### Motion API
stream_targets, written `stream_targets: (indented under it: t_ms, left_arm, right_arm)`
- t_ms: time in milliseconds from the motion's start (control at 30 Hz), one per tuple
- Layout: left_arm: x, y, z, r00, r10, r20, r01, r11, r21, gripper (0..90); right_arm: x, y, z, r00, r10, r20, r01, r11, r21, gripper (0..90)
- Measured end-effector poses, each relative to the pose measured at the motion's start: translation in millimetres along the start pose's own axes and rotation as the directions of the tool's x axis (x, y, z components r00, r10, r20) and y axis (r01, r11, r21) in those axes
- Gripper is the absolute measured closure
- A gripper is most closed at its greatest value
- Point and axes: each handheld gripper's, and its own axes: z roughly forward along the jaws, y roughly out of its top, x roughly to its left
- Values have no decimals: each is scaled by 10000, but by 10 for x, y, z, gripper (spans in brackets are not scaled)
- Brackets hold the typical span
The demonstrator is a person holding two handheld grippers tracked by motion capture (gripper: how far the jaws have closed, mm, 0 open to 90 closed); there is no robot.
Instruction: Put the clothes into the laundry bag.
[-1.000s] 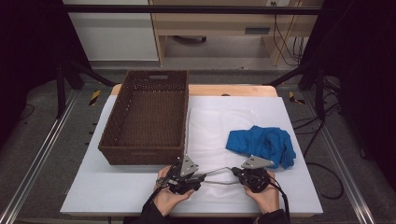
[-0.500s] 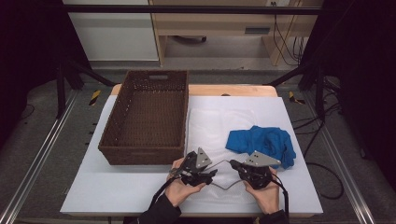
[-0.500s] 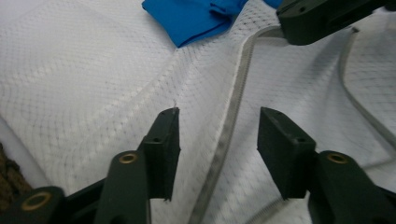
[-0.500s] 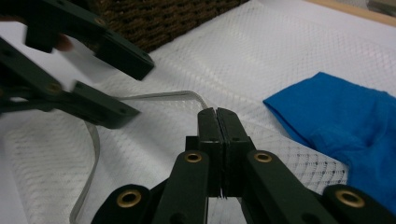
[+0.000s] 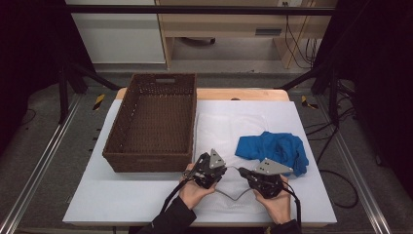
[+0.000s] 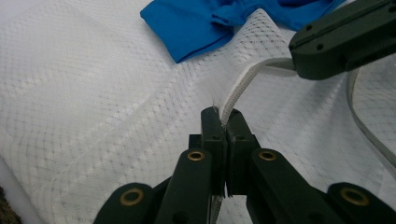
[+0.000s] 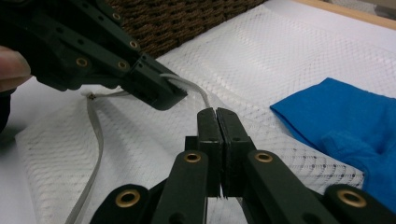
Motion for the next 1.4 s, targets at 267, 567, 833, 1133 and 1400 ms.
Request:
stream_targets:
  t_ms: [267, 567, 833, 1133, 1400]
  left_arm:
    - [13, 22, -101, 9994, -343, -64, 339, 9979, -550, 889]
    - [11, 58, -131, 9988, -460, -136, 446, 9948, -917, 888]
    - [29, 163, -205, 9978, -630, -186, 596, 9872, -1477, 889]
    - [-10, 140, -254, 9968, -758, -268, 691, 9784, -1947, 888]
    - [39, 79, -193, 9968, -792, -134, 758, 9822, -1720, 888]
  right_arm:
    - [83, -3, -245, 9992, 301, -260, -317, 9974, -650, 803]
    - [149, -366, -95, 9968, 729, -338, -687, 9912, 1127, 900]
    - [98, -502, -55, 9952, 972, -110, -945, 9842, 1496, 900]
    - [99, -502, -51, 9949, 1007, -98, -981, 9841, 1479, 900]
    - [42, -241, -341, 9952, 973, -38, -974, 9952, -71, 812]
